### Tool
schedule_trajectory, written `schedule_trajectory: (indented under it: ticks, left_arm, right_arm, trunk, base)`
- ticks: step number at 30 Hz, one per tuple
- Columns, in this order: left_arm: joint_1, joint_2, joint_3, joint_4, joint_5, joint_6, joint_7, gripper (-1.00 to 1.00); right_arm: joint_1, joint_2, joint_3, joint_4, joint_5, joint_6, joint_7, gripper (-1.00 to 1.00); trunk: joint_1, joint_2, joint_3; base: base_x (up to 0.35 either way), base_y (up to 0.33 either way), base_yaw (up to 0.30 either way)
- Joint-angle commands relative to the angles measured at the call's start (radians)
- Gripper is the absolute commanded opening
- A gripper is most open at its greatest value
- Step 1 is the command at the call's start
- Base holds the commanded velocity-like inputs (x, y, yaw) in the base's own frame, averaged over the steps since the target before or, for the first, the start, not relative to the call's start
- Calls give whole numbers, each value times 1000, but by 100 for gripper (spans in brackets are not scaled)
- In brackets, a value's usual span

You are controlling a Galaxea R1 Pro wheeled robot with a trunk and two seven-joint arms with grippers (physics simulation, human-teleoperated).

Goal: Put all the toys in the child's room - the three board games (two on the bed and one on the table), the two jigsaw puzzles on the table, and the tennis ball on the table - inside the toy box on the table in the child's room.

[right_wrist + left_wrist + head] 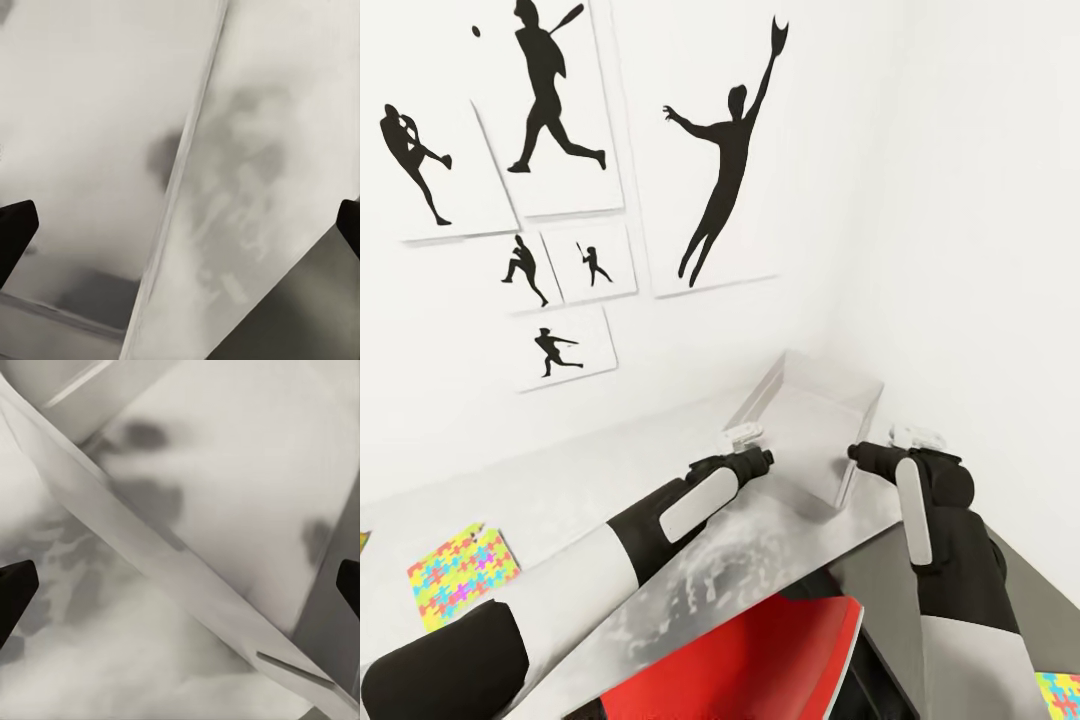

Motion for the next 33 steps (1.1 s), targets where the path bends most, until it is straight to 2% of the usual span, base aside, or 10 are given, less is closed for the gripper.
schedule_trajectory:
  ticks: [1, 33]
  left_arm:
    - [-1, 0, -2, -1, 2, 2, 6, 100]
    - [-1, 0, -9, -1, 4, -3, 4, 100]
  right_arm:
    - [-1, 1, -1, -3, -11, 3, -9, 100]
    - [-1, 1, -1, -14, -12, 3, -9, 100]
  trunk:
    - [1, -2, -4]
    - [1, -2, -56]
  base:
    - [0, 0, 0]
    - [0, 0, 0]
